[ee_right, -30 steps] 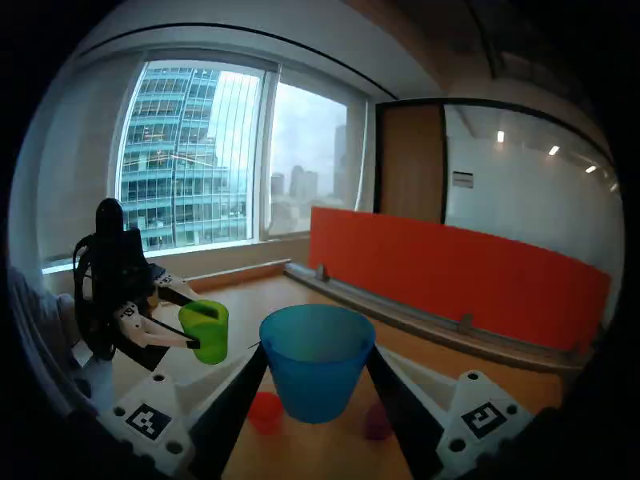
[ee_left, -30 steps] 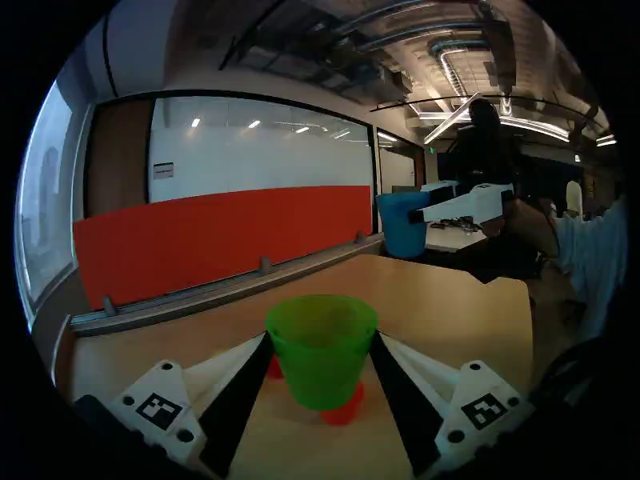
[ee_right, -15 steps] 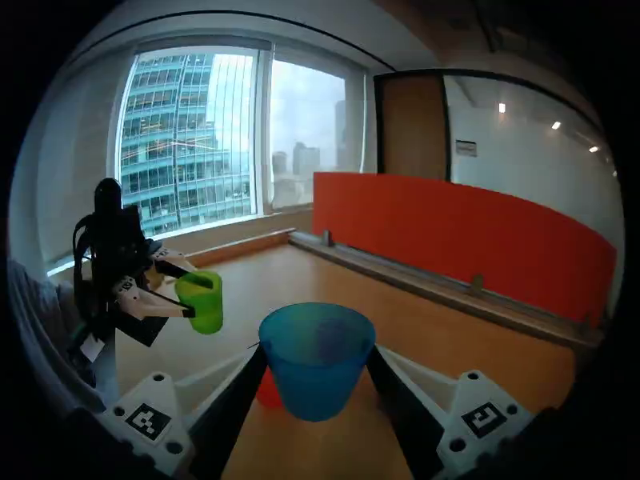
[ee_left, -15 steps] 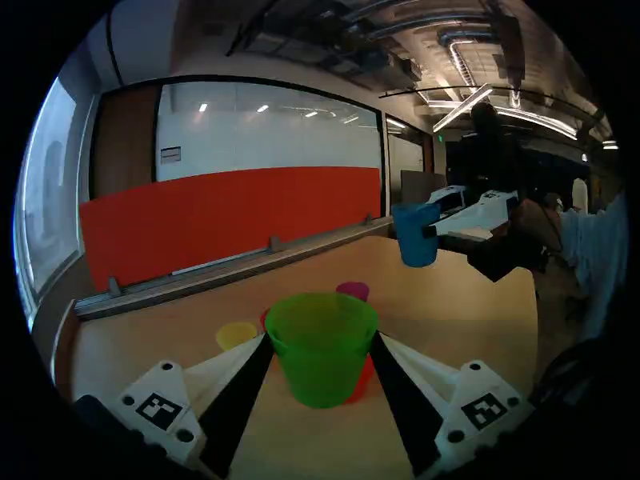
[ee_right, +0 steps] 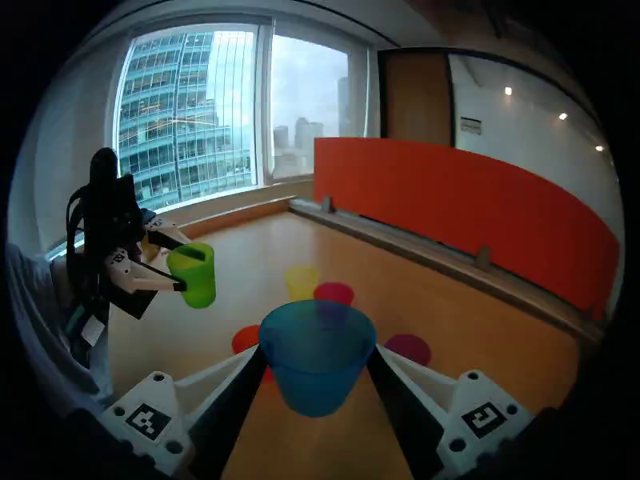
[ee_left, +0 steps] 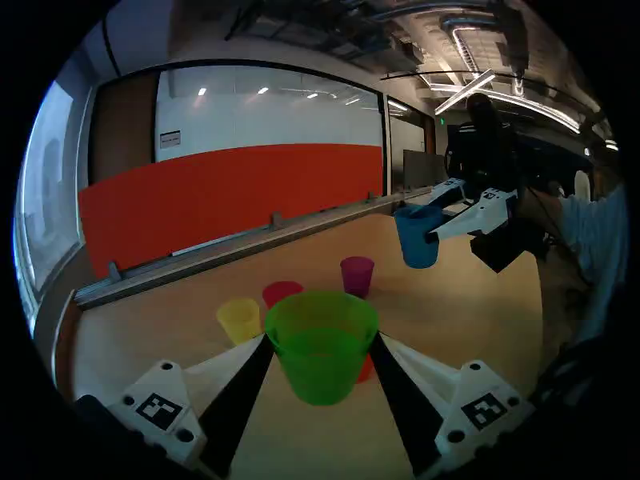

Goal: Pour water

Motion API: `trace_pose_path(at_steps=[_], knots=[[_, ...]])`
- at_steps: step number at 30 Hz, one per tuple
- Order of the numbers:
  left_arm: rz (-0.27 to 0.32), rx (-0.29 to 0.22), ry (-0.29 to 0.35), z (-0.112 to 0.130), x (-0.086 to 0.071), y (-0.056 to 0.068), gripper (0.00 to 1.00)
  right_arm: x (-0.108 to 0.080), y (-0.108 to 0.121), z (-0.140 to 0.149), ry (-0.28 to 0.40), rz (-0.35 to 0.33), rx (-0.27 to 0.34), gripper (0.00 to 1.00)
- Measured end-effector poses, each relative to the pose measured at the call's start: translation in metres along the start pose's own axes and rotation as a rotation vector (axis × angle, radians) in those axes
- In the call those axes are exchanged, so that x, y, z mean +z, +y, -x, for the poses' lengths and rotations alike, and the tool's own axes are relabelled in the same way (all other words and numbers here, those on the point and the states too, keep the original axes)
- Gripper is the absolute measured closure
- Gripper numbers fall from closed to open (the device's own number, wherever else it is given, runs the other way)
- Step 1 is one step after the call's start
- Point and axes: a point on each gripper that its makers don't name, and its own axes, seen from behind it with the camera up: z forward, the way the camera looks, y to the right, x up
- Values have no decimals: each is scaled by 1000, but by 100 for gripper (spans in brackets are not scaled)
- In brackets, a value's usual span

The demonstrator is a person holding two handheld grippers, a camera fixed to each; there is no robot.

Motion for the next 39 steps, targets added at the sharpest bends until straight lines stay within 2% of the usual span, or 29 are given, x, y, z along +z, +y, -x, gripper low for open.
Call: trace_pose_path(at_steps=[10, 20, 31, 39], knots=[[13, 5, -49, 17, 5, 2, 15, 12, 4, 30, -62, -2, -1, 10], [19, 19, -100, 31, 9, 4, 15, 19, 4, 45, -95, -5, -7, 9], [31, 53, -215, 65, 18, 3, 15, 26, 5, 75, -162, 2, -27, 9], [44, 63, -264, 83, 28, 1, 15, 32, 7, 94, -203, 11, -36, 9]])
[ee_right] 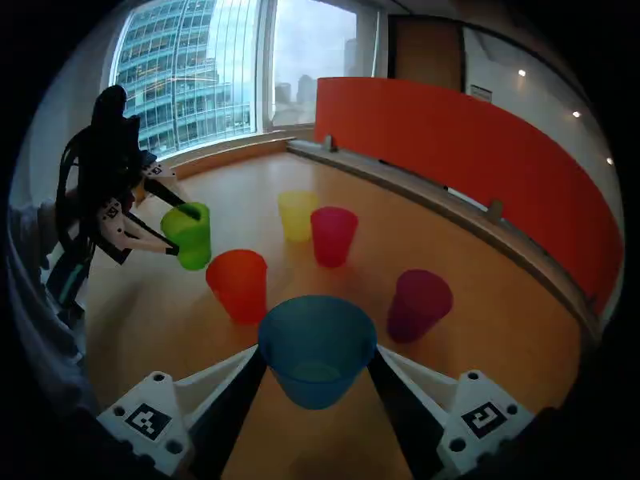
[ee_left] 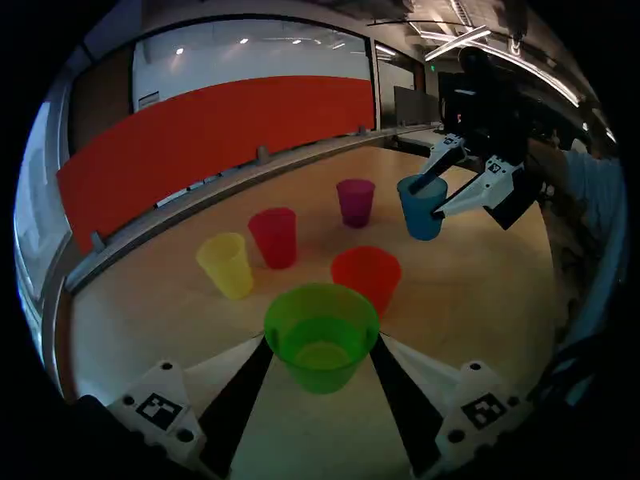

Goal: Pour water

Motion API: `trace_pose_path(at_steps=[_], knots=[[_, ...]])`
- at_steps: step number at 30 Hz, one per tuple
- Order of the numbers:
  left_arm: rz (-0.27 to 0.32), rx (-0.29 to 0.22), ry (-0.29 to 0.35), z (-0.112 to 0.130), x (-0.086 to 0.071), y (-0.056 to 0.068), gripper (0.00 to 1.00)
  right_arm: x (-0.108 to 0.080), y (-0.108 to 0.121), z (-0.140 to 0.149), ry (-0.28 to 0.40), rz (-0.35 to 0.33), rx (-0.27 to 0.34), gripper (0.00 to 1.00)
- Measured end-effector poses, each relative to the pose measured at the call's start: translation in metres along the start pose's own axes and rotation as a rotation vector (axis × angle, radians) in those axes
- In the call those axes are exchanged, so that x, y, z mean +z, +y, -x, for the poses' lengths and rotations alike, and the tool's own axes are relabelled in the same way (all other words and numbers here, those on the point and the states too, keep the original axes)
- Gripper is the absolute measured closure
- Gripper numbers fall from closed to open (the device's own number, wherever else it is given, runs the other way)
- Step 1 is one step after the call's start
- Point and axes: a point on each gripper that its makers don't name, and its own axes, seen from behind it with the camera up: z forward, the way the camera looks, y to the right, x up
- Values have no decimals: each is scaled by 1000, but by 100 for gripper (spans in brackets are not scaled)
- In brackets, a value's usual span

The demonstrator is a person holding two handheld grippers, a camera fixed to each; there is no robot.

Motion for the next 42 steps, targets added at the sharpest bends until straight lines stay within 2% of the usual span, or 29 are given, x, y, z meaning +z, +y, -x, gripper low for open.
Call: trace_pose_path(at_steps=[6, 17, 27, 36, 42], knots=[[8, 15, -31, 10, 11, 0, 15, 5, 0, 6, -13, -3, 4, 10], [21, 10, -66, 22, 23, -2, 15, 11, 1, 15, -35, -3, -1, 9], [24, -9, -71, 30, 24, -2, 15, 15, 1, 18, -39, 1, 0, 10], [35, -54, -79, 35, 21, -3, 15, 16, 0, 22, -44, 5, -1, 10], [30, -44, -104, 42, 22, -4, 9, 15, -1, 21, -42, 6, -1, 9]])
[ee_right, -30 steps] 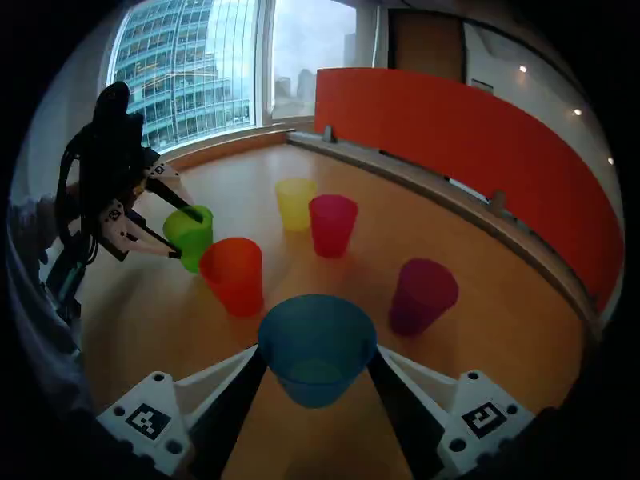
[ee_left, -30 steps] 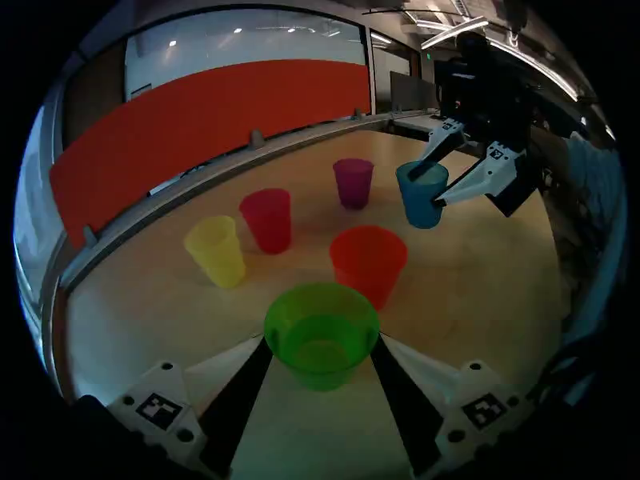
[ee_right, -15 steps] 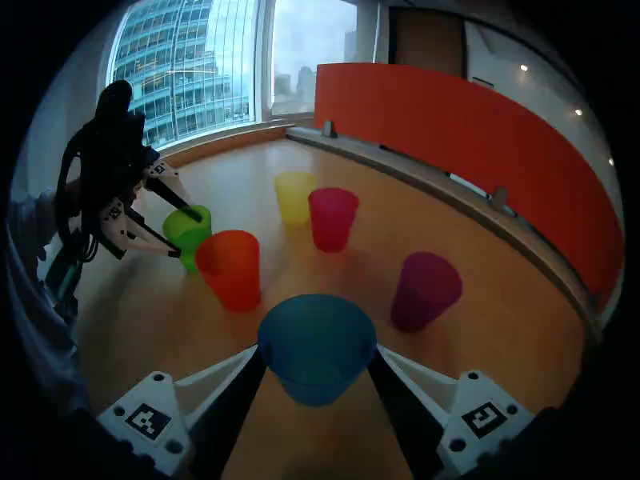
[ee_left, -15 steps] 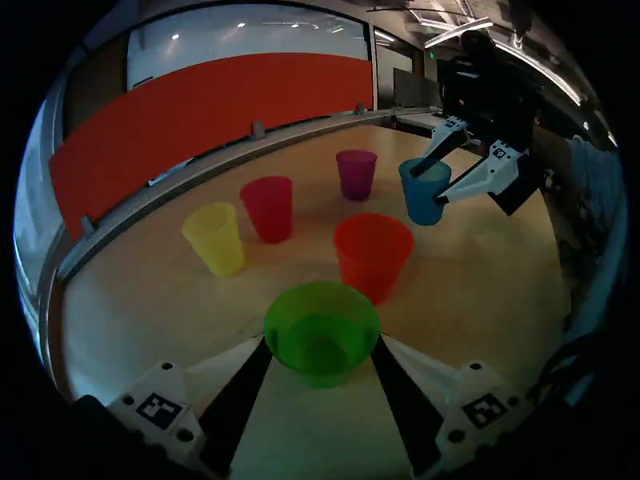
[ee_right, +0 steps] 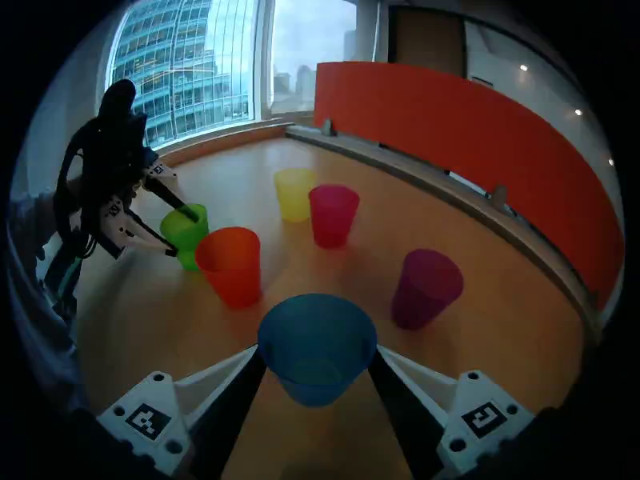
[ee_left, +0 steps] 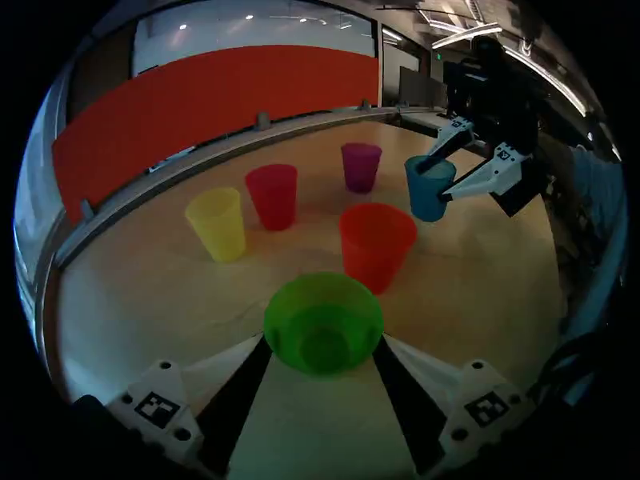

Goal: Pour water

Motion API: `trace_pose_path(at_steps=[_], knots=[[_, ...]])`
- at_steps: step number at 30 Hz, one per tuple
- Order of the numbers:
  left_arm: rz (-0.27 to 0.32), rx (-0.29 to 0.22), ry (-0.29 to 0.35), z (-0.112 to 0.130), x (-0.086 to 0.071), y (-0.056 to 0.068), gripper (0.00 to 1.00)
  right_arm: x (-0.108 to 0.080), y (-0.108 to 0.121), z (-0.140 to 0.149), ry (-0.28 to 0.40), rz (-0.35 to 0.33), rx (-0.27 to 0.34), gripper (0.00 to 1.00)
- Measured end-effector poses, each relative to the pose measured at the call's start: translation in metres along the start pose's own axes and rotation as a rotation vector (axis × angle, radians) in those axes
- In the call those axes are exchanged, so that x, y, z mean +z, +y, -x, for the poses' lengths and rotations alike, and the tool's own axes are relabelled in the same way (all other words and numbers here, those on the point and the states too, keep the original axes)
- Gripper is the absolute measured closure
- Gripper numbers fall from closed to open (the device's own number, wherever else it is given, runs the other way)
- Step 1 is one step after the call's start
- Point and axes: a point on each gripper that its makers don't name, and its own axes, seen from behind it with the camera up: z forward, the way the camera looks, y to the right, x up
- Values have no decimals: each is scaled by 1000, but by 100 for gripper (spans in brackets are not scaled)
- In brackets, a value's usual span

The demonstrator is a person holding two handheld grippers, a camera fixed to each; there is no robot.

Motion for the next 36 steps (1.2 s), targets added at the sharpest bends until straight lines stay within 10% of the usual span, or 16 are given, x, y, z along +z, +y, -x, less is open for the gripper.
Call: trace_pose_path(at_steps=[36], knots=[[-71, -26, 21, 10, -47, -1, 2, 4, -1, 30, -7, 39, 19, 6]])
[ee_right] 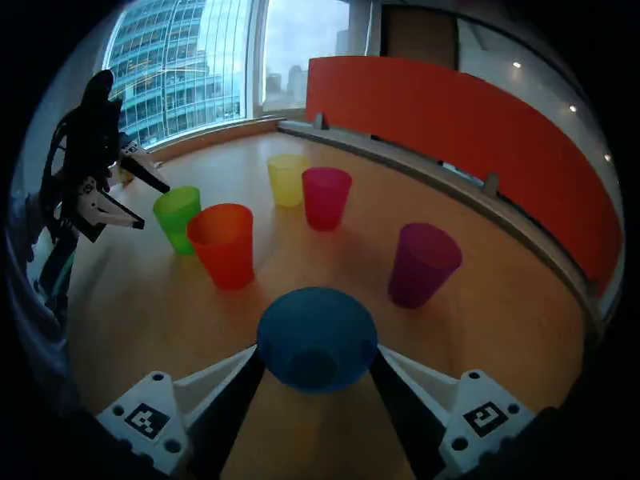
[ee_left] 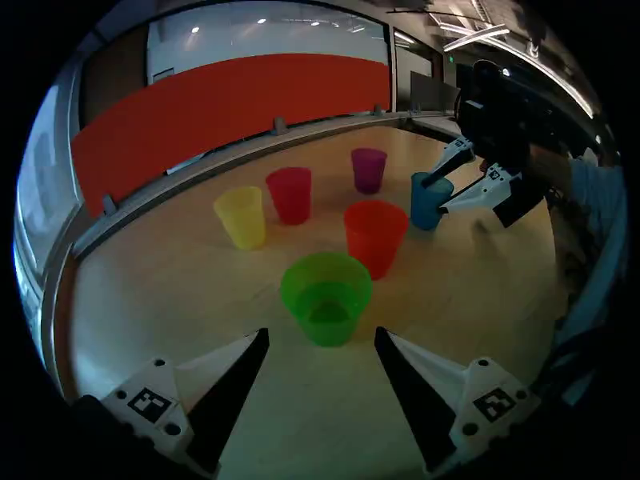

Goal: Pour water

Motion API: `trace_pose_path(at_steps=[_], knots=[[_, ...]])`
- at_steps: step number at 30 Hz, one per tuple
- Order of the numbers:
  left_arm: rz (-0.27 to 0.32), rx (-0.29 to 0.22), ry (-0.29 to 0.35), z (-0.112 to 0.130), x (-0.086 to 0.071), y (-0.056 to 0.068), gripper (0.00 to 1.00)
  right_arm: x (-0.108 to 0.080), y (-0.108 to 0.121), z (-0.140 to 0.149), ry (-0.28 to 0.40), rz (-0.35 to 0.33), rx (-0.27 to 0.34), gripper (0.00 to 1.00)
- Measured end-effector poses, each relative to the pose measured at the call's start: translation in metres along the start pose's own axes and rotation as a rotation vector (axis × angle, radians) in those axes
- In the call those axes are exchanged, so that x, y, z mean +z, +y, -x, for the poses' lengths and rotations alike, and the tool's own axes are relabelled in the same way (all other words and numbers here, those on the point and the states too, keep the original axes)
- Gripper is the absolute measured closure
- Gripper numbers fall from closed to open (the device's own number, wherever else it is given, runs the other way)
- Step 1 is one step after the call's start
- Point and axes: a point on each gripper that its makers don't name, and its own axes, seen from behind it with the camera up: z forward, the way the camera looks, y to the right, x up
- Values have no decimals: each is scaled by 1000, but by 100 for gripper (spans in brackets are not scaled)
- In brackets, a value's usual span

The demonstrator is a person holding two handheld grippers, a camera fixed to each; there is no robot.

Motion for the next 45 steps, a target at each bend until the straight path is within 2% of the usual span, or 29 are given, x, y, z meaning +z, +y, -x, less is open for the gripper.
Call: trace_pose_path(at_steps=[3, 9, 22, 35, 45], knots=[[-4, -9, 8, -1, -2, -1, 2, 0, 0, 2, -6, 5, 7, 2], [-18, -24, 30, -4, -11, -4, 2, -8, 0, 8, -4, 10, 12, 1], [-88, -72, 97, -7, -36, -17, 2, -39, 5, 21, 18, 64, 27, 1], [-196, -145, 185, -13, -69, -46, 1, -76, 14, 26, 76, 132, 72, 1], [-327, -208, 315, -37, -96, -77, 1, -97, 21, 15, 157, 200, 108, 1]])
